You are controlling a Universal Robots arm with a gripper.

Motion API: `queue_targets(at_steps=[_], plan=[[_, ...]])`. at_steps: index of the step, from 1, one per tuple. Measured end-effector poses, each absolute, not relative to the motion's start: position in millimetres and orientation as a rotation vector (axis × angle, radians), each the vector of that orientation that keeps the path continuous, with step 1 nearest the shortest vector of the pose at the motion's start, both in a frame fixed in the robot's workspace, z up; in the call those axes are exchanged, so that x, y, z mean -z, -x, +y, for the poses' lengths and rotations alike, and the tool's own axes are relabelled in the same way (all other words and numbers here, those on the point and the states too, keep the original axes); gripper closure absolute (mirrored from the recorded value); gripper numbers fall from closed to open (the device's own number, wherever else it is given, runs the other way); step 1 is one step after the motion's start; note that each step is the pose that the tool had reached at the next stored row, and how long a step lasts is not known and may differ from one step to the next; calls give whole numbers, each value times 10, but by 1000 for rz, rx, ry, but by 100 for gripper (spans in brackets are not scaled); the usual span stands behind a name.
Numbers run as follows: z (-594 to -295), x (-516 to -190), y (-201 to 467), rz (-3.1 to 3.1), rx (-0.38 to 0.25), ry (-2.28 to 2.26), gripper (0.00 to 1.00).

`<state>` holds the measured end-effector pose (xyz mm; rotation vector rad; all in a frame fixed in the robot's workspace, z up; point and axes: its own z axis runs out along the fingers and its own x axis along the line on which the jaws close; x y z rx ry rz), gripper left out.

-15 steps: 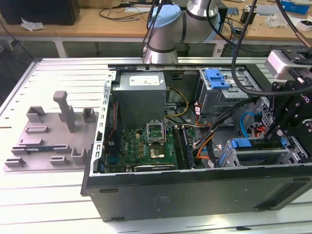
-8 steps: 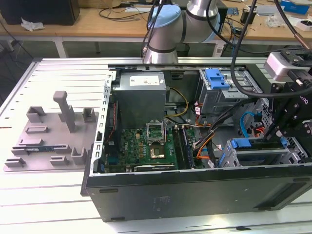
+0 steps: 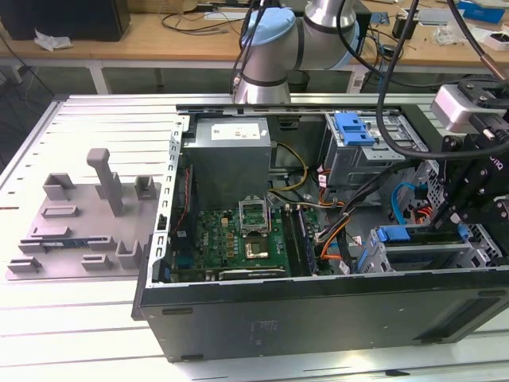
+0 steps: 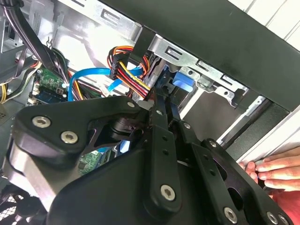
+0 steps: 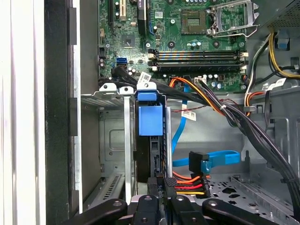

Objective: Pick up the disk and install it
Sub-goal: 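Insert the first disk wire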

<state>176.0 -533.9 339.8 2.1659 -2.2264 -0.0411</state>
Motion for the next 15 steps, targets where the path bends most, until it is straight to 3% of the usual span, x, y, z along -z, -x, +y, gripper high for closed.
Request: queue_targets(at_steps=[15], plan=[[-5340, -3355, -1759, -2227, 42, -2166, 82]])
